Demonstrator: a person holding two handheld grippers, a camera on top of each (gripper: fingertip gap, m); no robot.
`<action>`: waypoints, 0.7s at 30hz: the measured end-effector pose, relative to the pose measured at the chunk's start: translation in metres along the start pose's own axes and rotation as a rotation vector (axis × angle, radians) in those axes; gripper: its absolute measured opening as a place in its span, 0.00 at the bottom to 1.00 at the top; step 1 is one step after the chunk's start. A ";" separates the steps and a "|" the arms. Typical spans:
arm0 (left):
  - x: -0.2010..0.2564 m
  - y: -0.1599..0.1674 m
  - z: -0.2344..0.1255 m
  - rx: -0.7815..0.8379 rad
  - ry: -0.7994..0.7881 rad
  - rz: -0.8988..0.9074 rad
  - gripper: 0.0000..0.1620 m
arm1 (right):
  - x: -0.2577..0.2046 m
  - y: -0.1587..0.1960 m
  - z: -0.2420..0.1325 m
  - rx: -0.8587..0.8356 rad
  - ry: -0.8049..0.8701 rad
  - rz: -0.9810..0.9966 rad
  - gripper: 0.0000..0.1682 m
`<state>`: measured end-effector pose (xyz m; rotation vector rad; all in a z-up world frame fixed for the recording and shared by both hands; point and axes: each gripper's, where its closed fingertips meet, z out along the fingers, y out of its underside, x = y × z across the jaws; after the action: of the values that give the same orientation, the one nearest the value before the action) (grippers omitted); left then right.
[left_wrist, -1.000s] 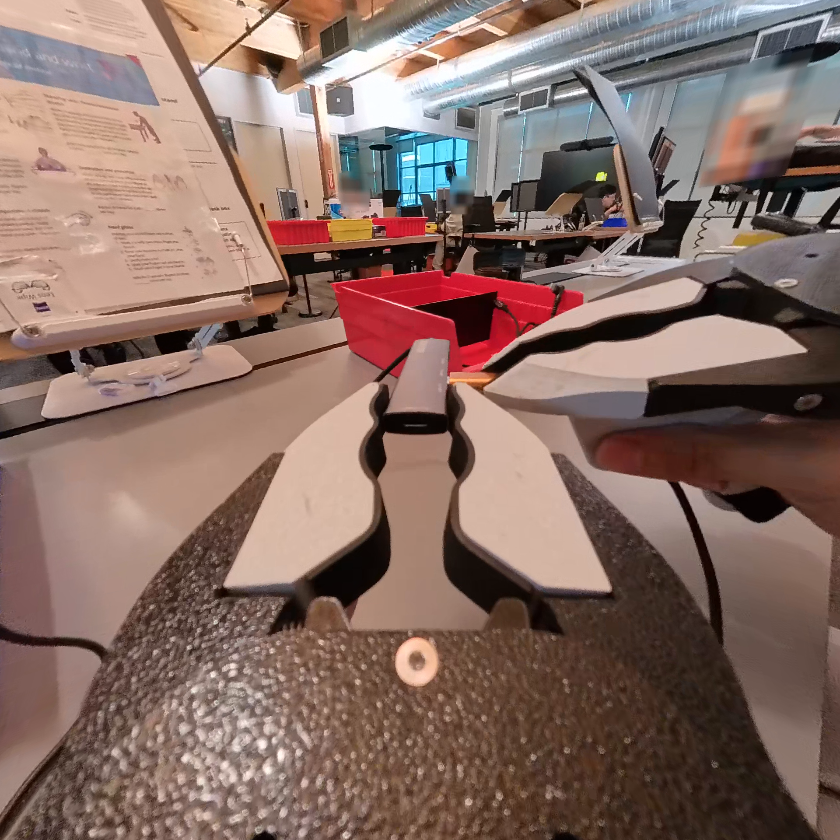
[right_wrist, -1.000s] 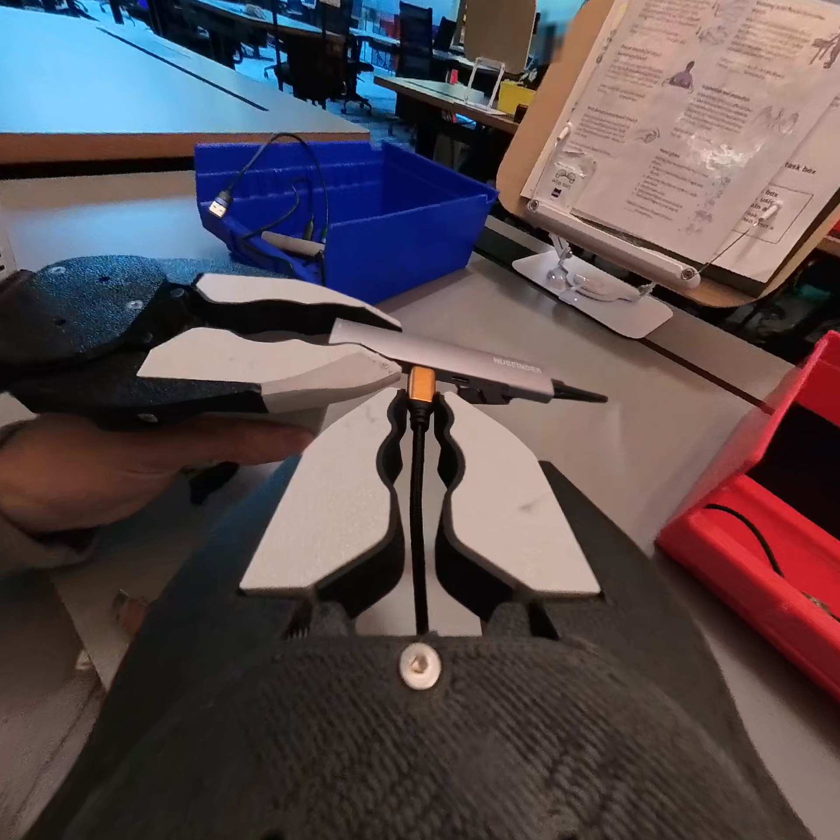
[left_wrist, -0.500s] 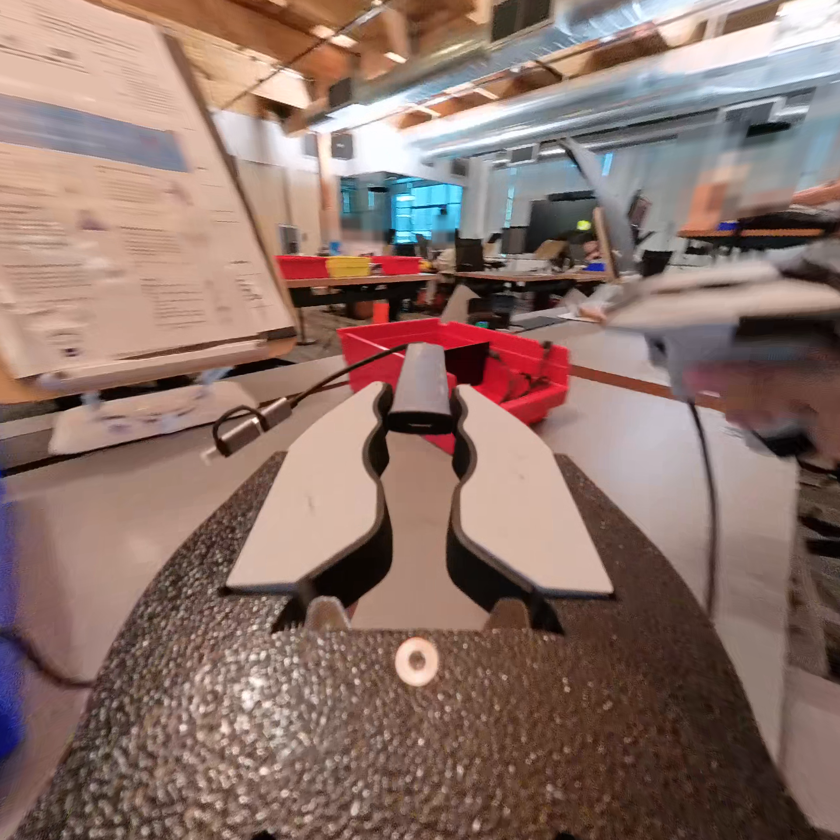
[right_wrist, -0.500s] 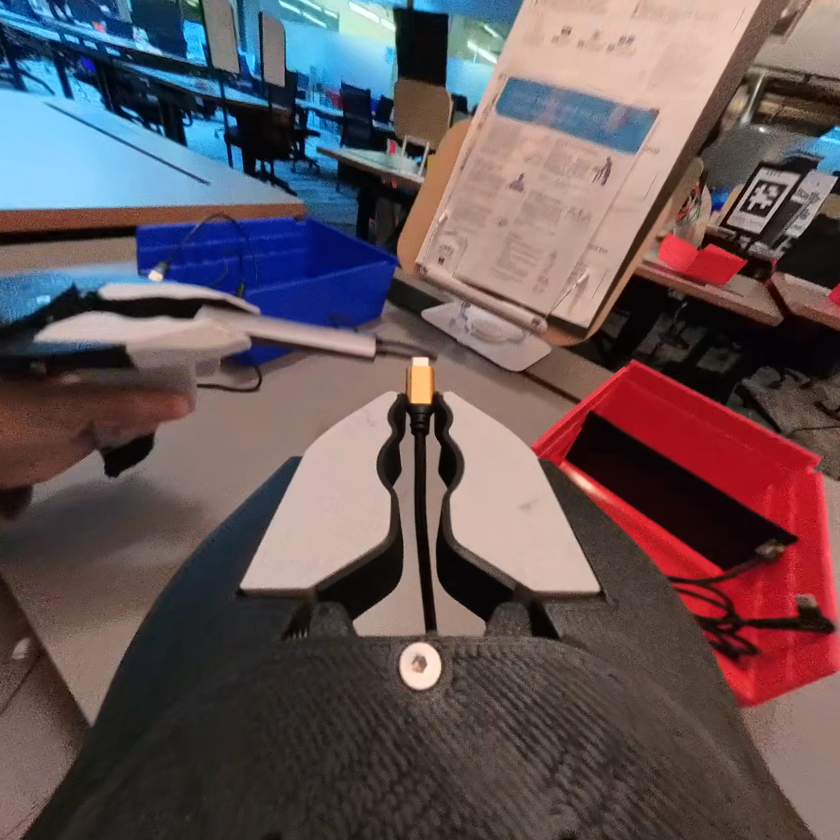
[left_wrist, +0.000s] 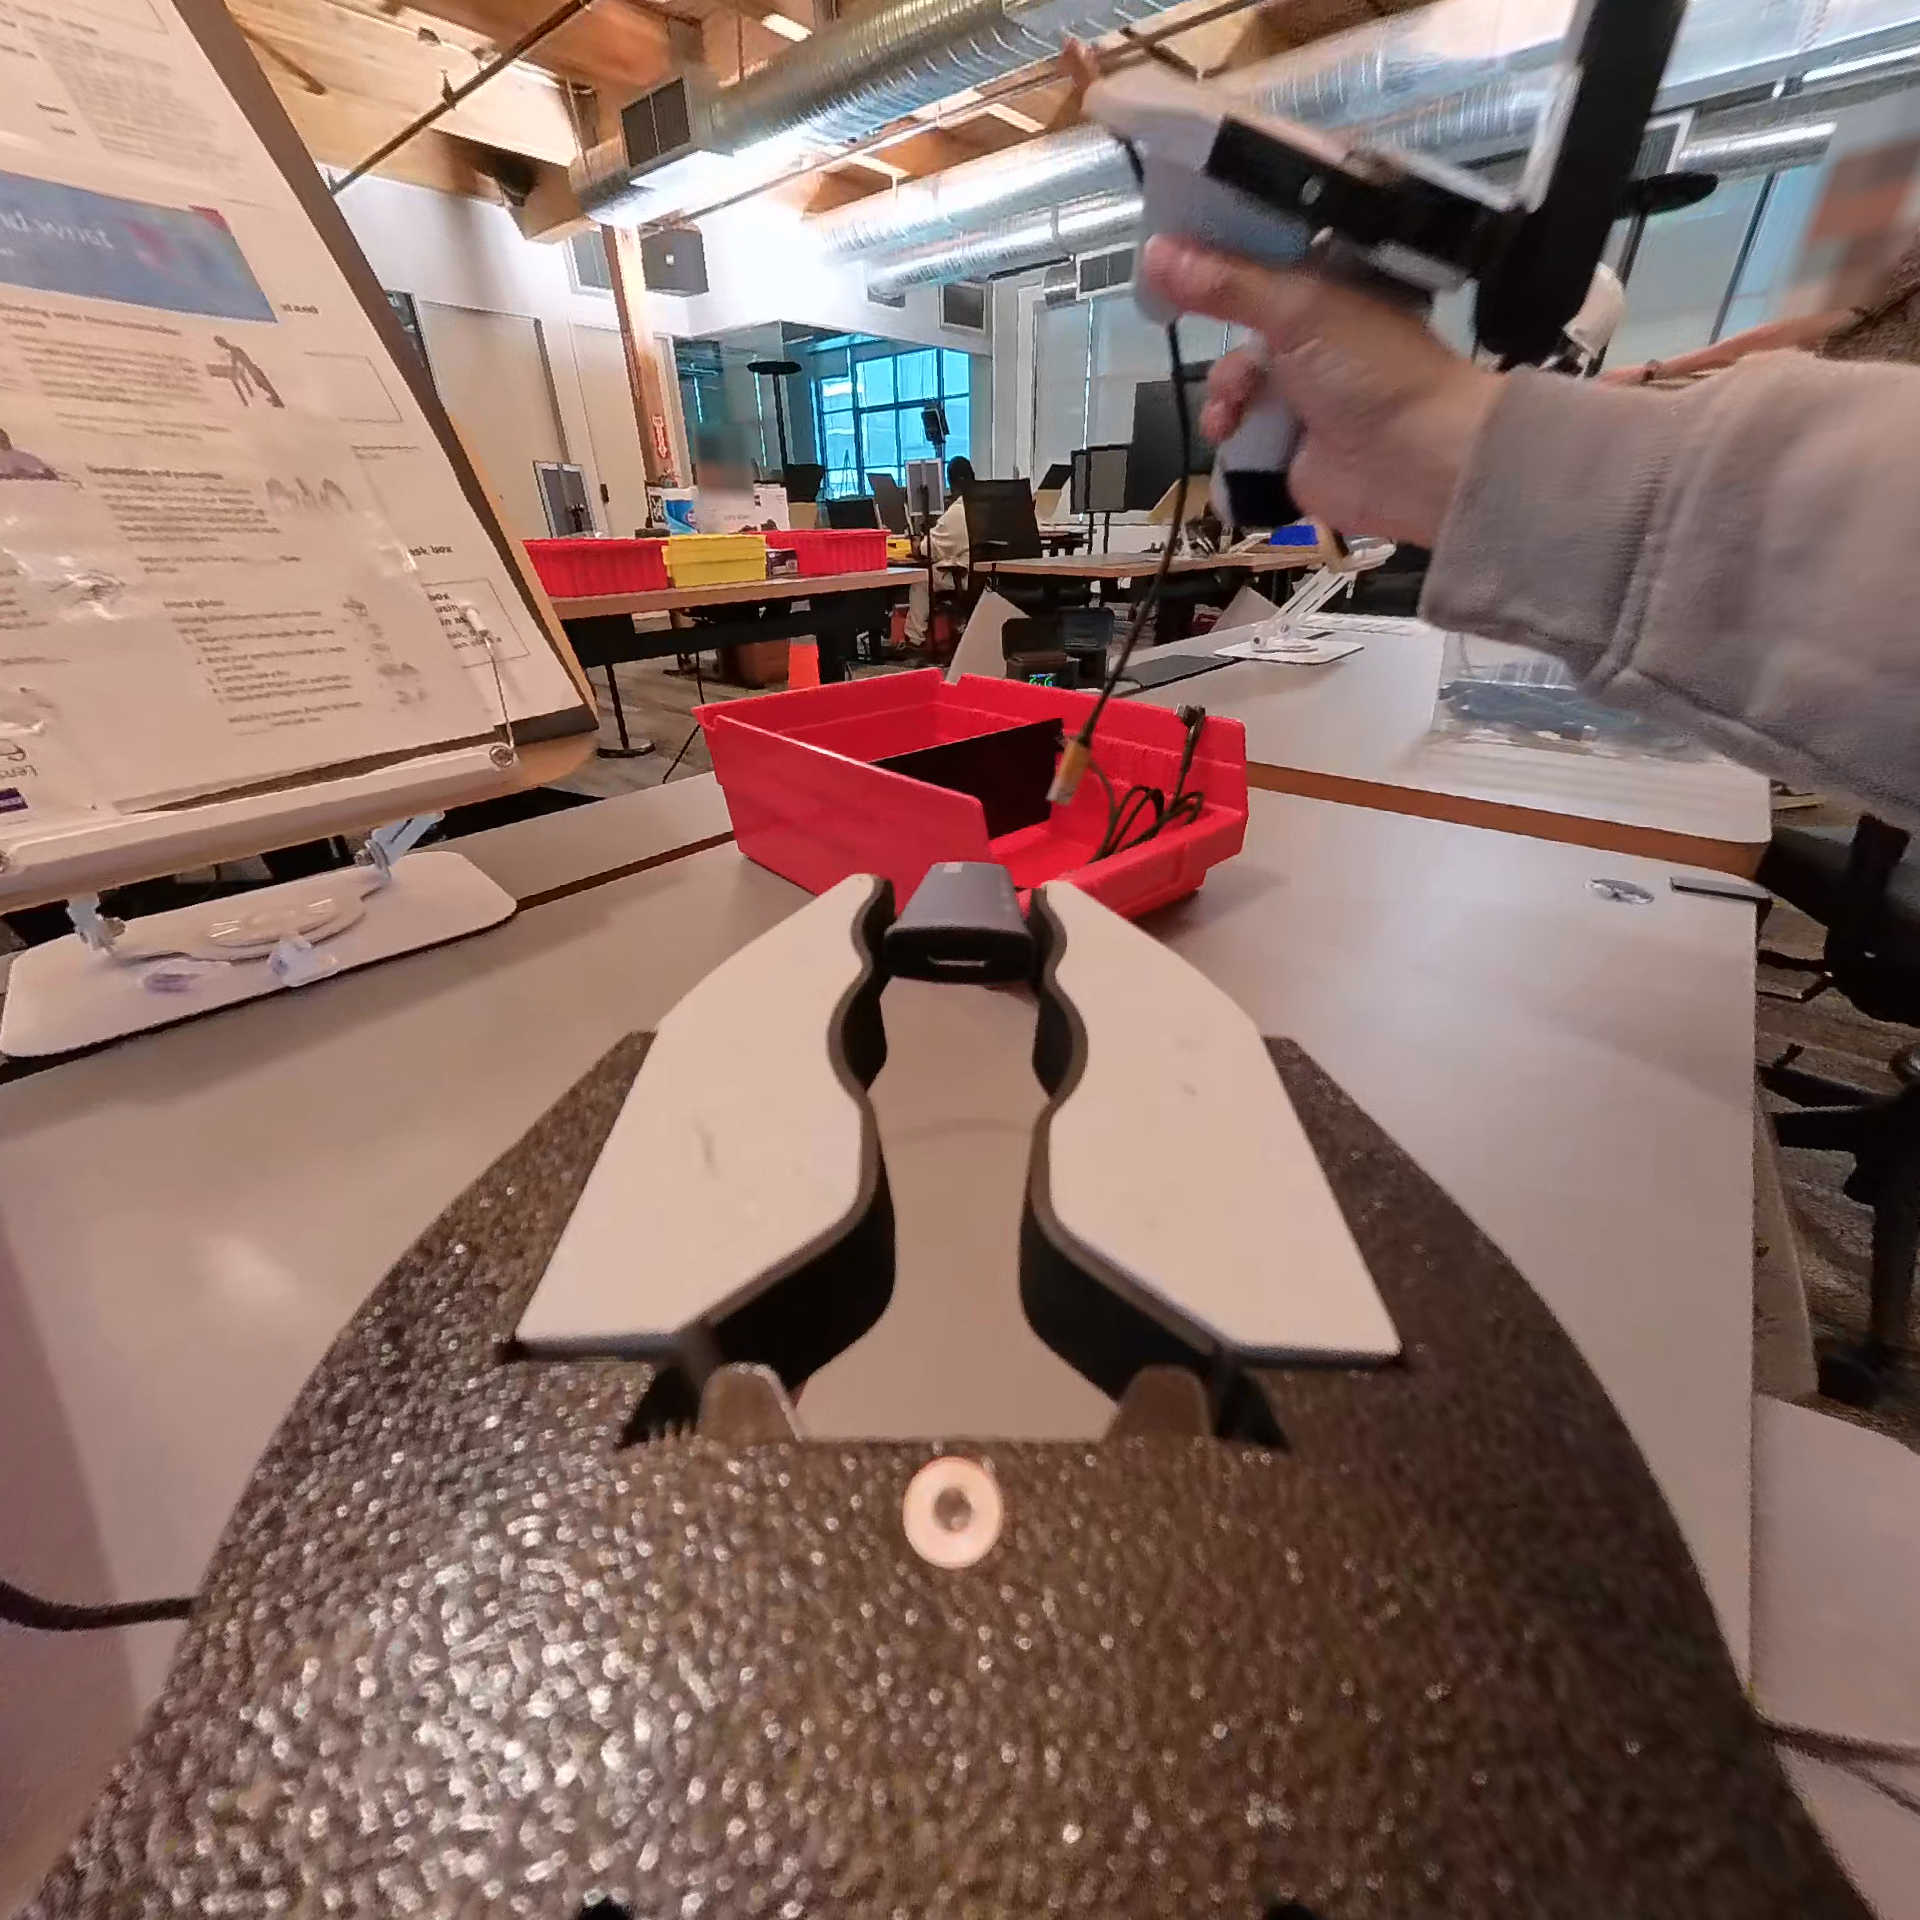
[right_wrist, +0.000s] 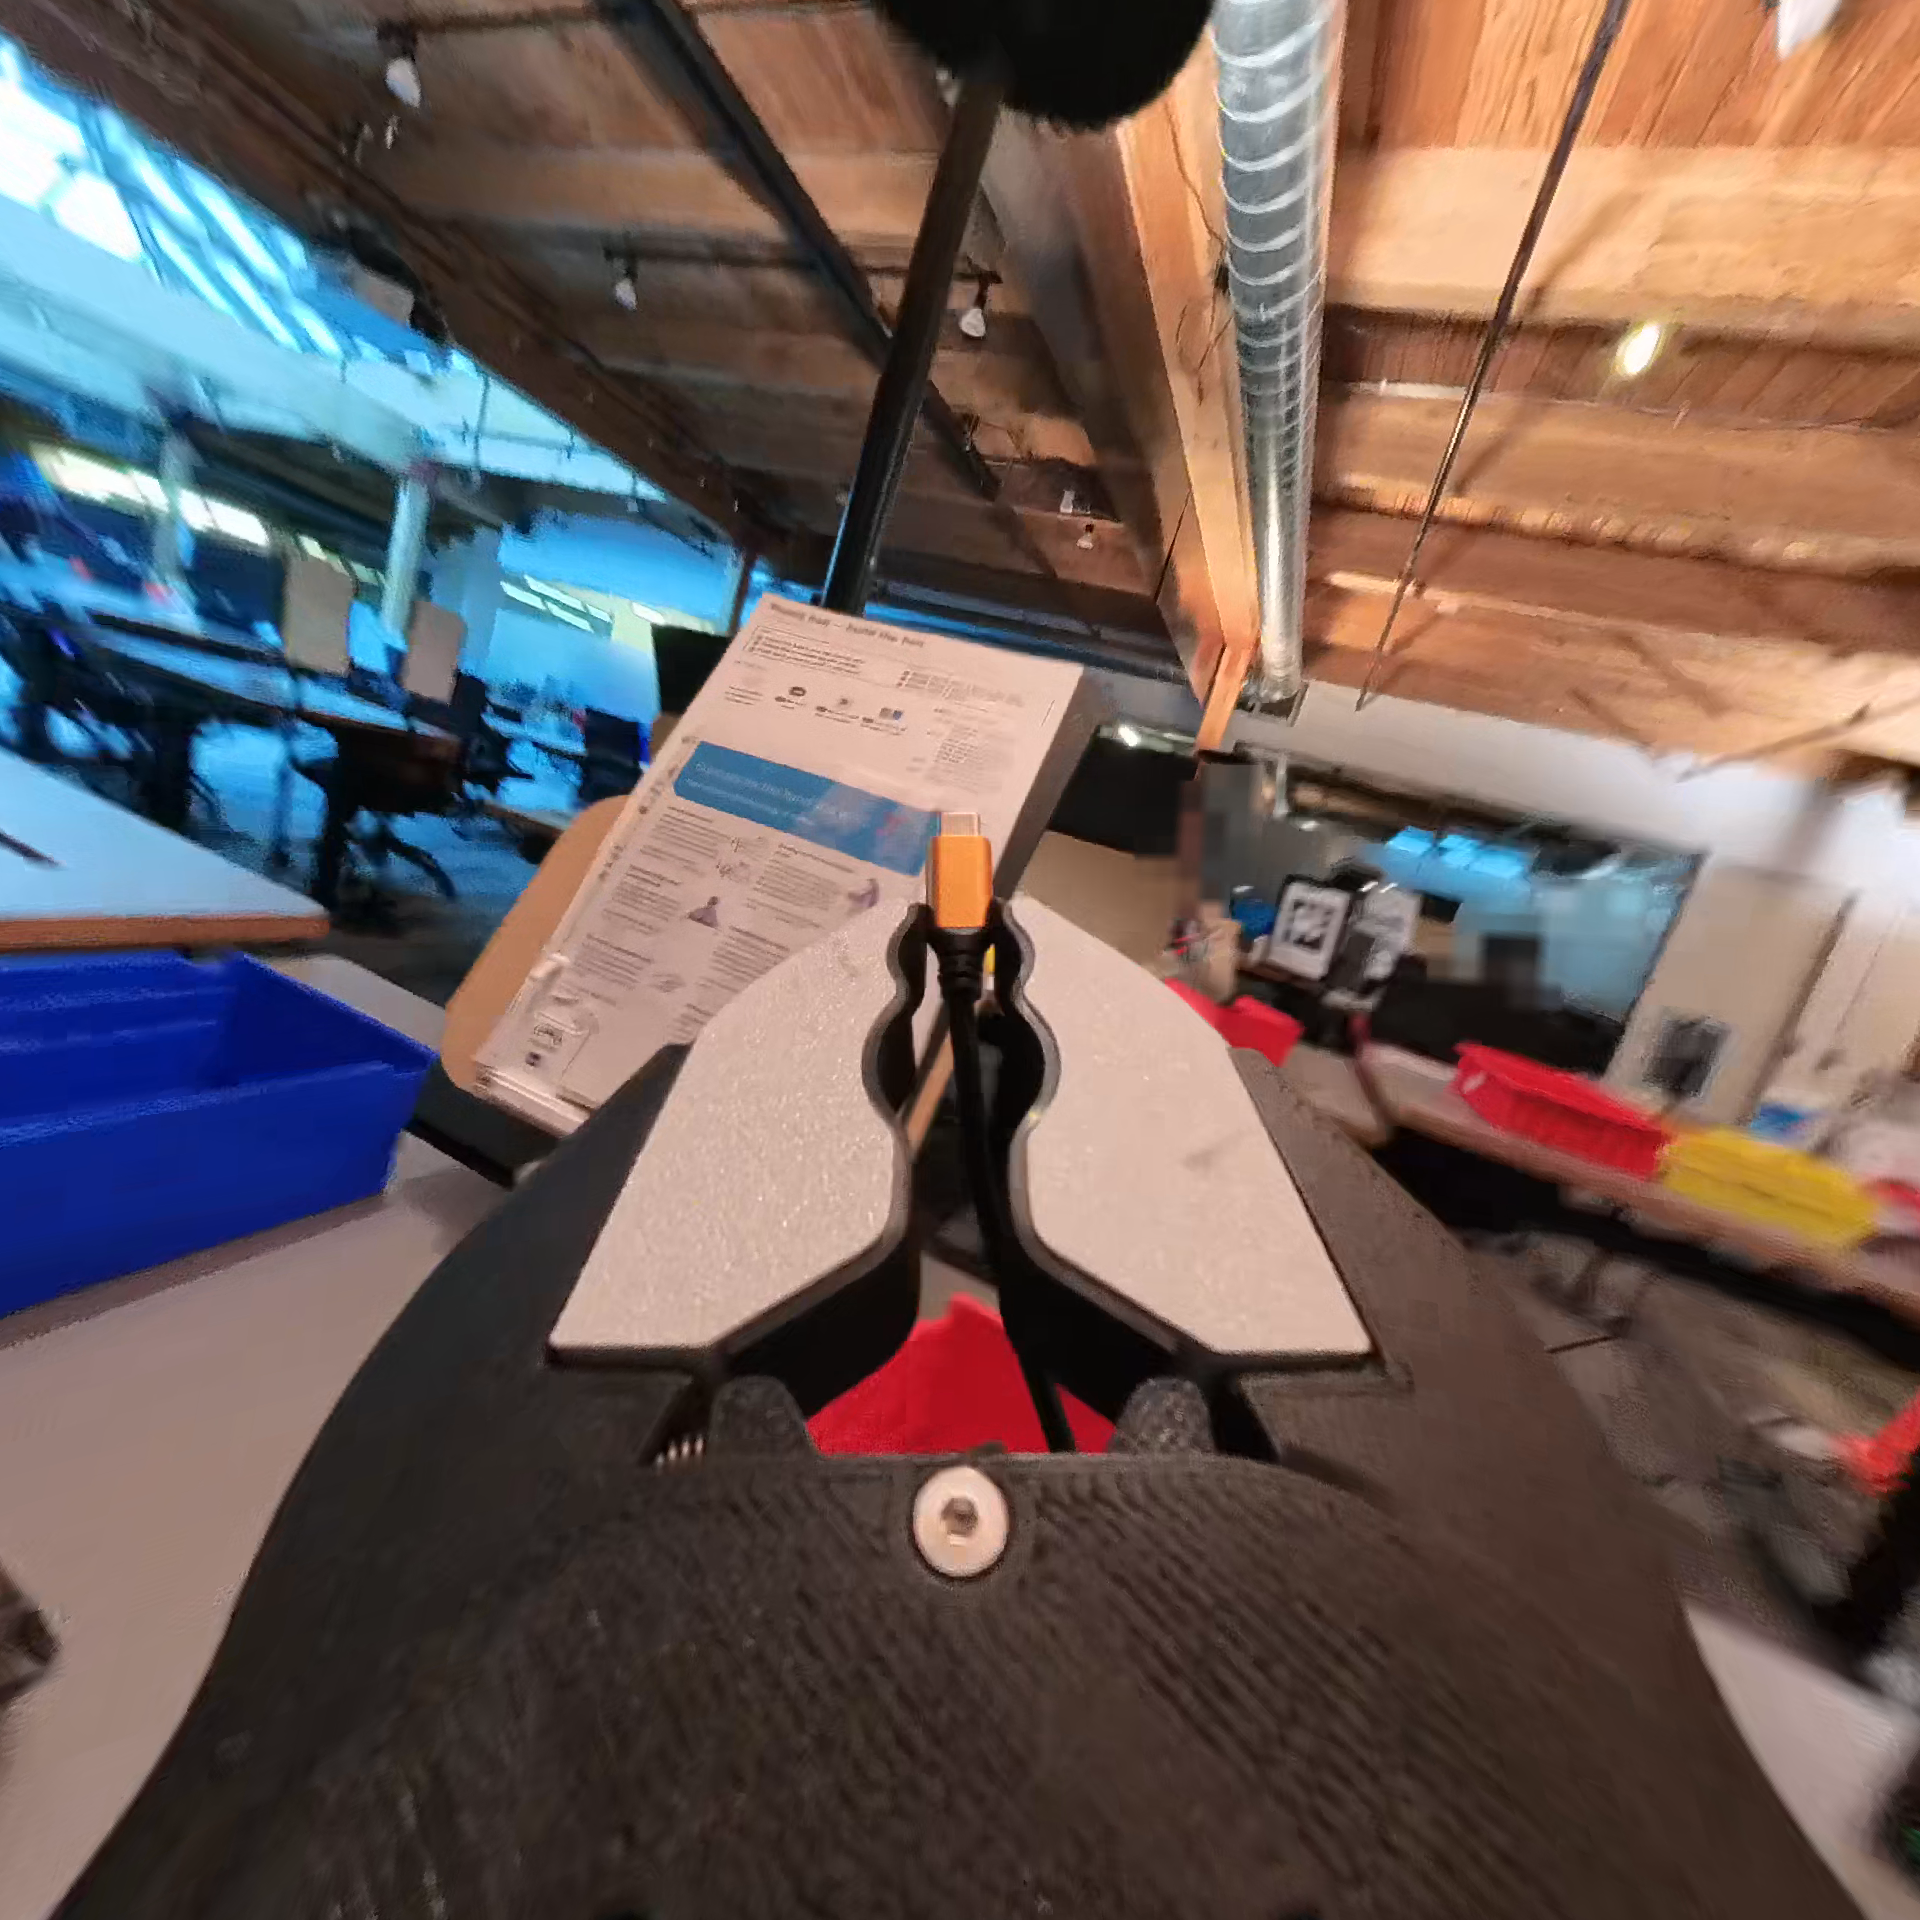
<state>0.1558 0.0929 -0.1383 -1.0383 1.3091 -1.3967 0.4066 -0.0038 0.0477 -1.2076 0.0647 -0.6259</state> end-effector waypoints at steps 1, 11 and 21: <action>0.000 0.002 0.001 -0.003 0.002 0.000 0.15 | -0.001 0.015 0.002 0.016 -0.013 0.099 0.07; 0.000 0.013 0.001 -0.016 0.017 -0.021 0.15 | -0.052 0.196 -0.034 -0.604 -0.363 -0.132 0.09; -0.001 0.024 0.004 -0.040 0.025 -0.037 0.15 | -0.022 0.210 -0.042 -0.909 -0.318 -0.325 0.29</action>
<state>0.1616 0.0926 -0.1616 -1.0797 1.3476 -1.4204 0.4606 0.0148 -0.1601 -2.2166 -0.1347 -0.6992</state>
